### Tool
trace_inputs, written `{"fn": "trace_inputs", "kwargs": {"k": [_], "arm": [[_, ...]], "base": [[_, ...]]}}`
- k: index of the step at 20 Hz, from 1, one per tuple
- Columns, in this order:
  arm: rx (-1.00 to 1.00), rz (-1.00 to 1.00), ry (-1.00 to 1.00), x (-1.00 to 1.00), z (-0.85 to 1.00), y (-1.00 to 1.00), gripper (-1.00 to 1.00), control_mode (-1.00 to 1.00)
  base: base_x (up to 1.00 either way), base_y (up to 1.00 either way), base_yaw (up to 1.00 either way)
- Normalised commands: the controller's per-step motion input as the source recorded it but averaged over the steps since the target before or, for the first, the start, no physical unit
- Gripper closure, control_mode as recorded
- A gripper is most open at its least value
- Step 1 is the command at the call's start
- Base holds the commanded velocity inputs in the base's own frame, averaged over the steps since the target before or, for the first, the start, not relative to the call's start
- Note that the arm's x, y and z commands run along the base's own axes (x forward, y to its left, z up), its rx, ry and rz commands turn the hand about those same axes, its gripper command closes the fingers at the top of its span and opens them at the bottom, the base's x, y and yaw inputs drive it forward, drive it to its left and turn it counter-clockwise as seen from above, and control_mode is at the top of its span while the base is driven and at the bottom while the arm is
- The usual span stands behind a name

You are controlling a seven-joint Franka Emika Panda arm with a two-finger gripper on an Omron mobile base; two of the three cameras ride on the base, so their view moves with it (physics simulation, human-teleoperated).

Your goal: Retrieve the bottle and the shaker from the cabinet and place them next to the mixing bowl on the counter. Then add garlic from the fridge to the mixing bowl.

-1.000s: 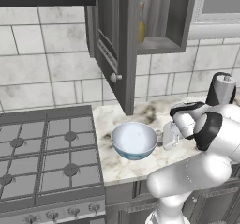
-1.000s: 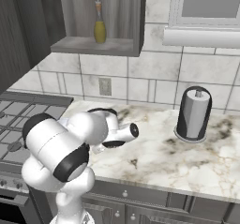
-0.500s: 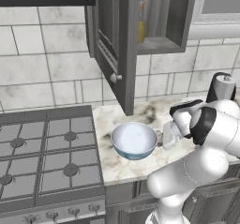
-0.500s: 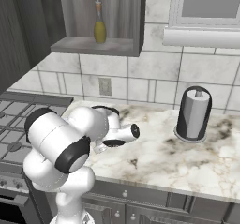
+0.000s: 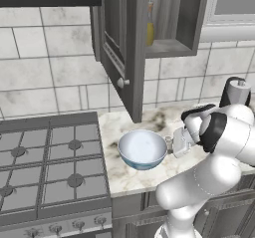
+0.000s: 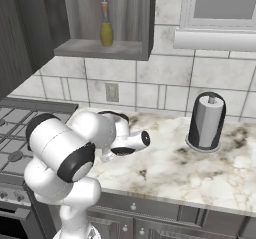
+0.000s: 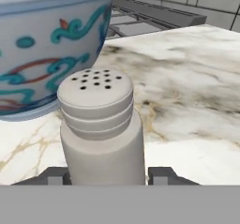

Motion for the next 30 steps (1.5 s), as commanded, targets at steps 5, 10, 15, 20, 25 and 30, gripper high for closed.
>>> {"fn": "trace_inputs", "kwargs": {"k": [5, 10, 15, 20, 25, 30], "arm": [[0.0, 0.0, 0.0, 0.0, 0.0, 0.0, -1.0, -1.0], [0.0, 0.0, 0.0, -0.04, 0.04, 0.0, -1.0, -1.0], [0.0, 0.0, 0.0, -0.05, 0.23, 0.0, -1.0, -1.0], [0.0, 0.0, 0.0, 0.0, 0.66, 0.0, -1.0, -1.0], [0.0, 0.0, 0.01, 0.0, 0.59, 0.0, -1.0, -1.0], [0.0, -0.03, 0.08, 0.0, 0.56, 0.0, -1.0, -1.0]], "base": [[0.0, 0.0, 0.0], [0.0, 0.0, 0.0], [0.0, 0.0, 0.0], [0.0, 0.0, 0.0], [0.0, 0.0, 0.0], [0.0, 0.0, 0.0]]}}
